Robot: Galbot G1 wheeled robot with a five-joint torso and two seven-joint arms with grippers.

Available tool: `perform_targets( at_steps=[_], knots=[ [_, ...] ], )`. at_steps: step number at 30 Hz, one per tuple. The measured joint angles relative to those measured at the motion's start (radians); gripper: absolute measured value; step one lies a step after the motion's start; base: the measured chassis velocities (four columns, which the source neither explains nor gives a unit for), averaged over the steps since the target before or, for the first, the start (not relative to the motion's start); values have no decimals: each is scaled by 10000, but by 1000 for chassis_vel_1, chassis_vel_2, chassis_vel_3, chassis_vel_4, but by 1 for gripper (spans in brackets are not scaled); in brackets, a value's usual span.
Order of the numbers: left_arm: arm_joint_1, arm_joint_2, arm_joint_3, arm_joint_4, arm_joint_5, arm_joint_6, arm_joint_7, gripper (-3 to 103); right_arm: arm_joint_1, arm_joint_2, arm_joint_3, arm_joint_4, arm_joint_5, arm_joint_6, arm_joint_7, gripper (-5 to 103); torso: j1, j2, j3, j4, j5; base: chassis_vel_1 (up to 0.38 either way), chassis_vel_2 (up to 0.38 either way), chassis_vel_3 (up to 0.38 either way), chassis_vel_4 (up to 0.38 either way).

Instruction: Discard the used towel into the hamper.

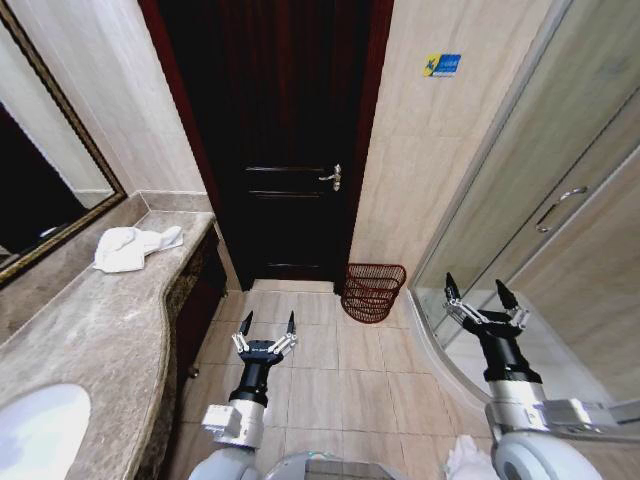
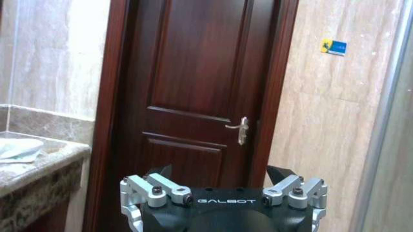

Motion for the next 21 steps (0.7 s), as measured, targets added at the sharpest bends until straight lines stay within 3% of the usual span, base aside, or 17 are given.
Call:
perform_targets(
  at_steps=[21],
  knots=[
    [-429,-1,-367,58,-584,186,-293,99,-113,108,3,0,-3,-62,-248,100,-2,1,0,0,0,-2,3,3,-2]
  ],
)
